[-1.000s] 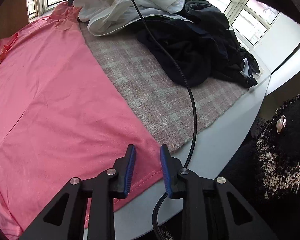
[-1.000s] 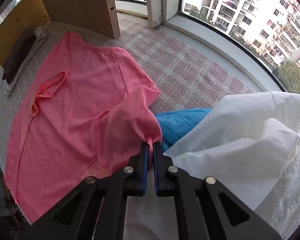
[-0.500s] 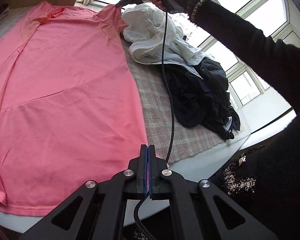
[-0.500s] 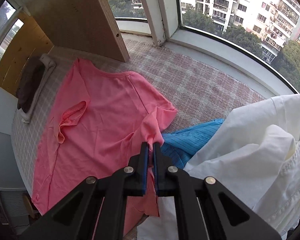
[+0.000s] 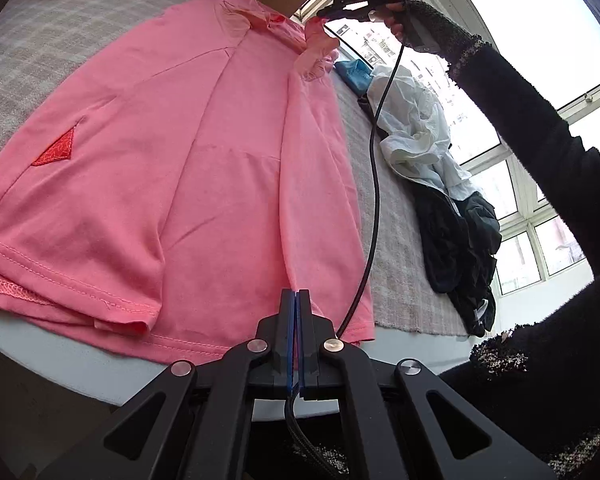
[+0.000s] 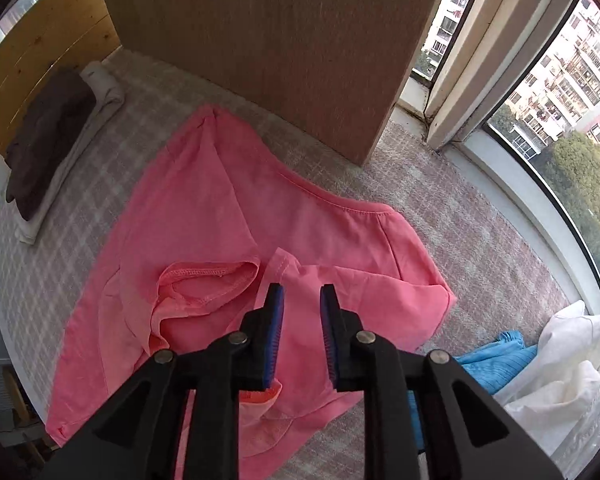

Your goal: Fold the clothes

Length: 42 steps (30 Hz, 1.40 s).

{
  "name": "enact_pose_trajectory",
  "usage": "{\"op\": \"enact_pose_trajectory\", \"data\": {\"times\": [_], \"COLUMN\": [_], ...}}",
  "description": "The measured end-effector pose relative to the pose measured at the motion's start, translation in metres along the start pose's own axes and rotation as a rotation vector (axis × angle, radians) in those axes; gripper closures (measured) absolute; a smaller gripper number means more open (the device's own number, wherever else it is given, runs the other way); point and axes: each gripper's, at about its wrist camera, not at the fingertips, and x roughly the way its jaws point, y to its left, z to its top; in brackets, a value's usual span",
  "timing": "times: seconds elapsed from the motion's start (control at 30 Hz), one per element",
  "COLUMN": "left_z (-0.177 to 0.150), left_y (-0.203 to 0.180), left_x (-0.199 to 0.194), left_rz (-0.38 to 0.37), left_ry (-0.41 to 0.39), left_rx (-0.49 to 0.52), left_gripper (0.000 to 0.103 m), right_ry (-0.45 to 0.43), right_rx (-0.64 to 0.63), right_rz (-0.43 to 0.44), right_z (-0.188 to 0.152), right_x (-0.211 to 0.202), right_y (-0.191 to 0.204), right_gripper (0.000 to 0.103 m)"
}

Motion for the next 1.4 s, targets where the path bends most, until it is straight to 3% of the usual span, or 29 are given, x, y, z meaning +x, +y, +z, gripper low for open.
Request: {"op": "enact_pose_trajectory", "data": {"times": [0.1,0.17,0.27,0.37,0.63,0.7,0.73,0.8,0.87,1.2,1.3,1.37,1.4], "left_z": [-0.002,-0.002,-0.002,-0.001,-0.003,0.000,0.001,0.003,0.004,0.003,0.004,0.003,0.003], "left_y": [0.000,-0.001,0.003,0.007,0.001,-0.003,-0.005,-0.011,-0.015,-0.028,-0.028,-0.026,-0.026], "left_x": [0.002,0.002,0.002,-0.001,-0.016,-0.016,-0.016,-0.011,-0.003,0.016,0.017,0.019,0.020], "left_rz": [-0.007,-0.013,-0.027,-0.031,0.026,0.023,0.021,0.032,0.052,0.104,0.110,0.108,0.107], "left_ry": [0.013,0.014,0.022,0.037,0.066,0.066,0.066,0.077,0.092,0.134,0.131,0.139,0.140], "left_rx": [0.004,0.013,0.002,-0.001,0.037,0.041,0.043,0.062,0.086,0.130,0.135,0.137,0.140], "left_gripper": [0.103,0.103,0.103,0.103,0.102,0.091,0.075,0.068,0.068,0.068,0.086,0.098,0.099], "right_ry": [-0.015,-0.022,0.040,0.097,0.064,0.056,0.052,0.043,0.036,0.129,0.157,0.164,0.162], "right_rx": [-0.035,-0.057,-0.056,-0.128,-0.071,-0.056,-0.049,-0.035,-0.021,-0.162,-0.204,-0.212,-0.208], "right_rz": [0.024,0.035,0.126,0.134,0.158,0.164,0.167,0.173,0.178,0.043,0.002,-0.006,-0.001], "right_z": [-0.015,-0.029,-0.060,-0.096,-0.107,-0.110,-0.111,-0.114,-0.117,-0.091,-0.083,-0.081,-0.080], "right_x": [-0.015,-0.026,-0.024,-0.010,-0.019,-0.021,-0.022,-0.024,-0.026,0.019,0.033,0.039,0.041], "right_y": [0.005,0.008,0.019,0.043,0.024,0.019,0.016,0.012,0.007,0.059,0.075,0.078,0.077], "right_gripper": [0.065,0.065,0.065,0.065,0.065,0.065,0.065,0.065,0.065,0.064,0.064,0.072,0.089]}}
